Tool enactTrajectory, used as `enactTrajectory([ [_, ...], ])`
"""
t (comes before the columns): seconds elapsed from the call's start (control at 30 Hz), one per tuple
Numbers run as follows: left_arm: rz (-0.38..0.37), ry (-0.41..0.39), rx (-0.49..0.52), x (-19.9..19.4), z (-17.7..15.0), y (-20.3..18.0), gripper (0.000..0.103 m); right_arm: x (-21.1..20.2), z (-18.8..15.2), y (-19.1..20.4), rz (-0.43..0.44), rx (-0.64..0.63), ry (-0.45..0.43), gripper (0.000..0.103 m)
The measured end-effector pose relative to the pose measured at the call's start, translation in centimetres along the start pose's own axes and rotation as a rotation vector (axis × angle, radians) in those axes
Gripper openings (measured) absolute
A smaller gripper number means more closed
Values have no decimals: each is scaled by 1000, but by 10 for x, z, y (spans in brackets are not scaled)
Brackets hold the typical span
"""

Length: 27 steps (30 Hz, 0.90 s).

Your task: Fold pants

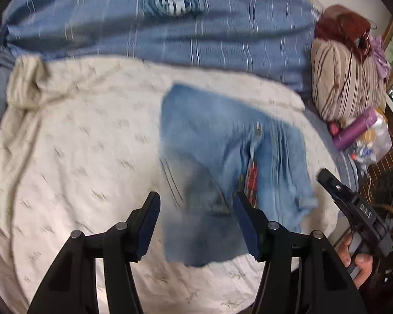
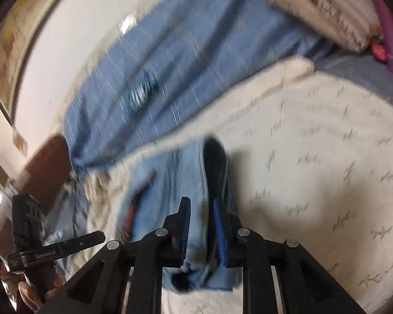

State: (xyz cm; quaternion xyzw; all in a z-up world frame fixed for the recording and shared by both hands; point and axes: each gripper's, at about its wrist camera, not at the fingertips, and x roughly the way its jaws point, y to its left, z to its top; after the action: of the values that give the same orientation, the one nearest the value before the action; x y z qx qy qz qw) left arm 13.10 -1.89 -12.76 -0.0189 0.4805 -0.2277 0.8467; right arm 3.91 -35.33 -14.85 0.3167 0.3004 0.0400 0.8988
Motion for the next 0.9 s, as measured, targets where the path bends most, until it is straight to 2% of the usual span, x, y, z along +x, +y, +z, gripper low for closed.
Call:
enactTrajectory([
  [0.07, 40, -30, 14, -4, 14, 0, 63, -9, 0, 13, 11, -62, -88, 21],
  [0.13, 70, -45, 30, 0, 26, -1, 63, -9, -3, 30, 28, -151, -110, 21],
  [0.23, 109, -32, 44, 18, 42, -5, 63, 11, -16, 54, 36, -279, -33, 21],
  [0.37, 153, 17, 77, 51, 54, -18, 63, 33, -27, 63, 10, -336, 59, 21],
  [0.5, 180, 46, 114, 74, 55, -32, 67, 54, -29, 56, -42, -305, 137, 20],
  [0.6, 231, 36, 141, 82, 51, -37, 79, 69, -29, 41, -60, -246, 211, 19],
  [0.8, 272, -11, 138, 83, 51, -30, 93, 72, -30, 26, -26, -203, 243, 20],
  [0.9, 285, -33, 135, 83, 48, -30, 95, 76, -28, 25, -18, -189, 253, 20],
])
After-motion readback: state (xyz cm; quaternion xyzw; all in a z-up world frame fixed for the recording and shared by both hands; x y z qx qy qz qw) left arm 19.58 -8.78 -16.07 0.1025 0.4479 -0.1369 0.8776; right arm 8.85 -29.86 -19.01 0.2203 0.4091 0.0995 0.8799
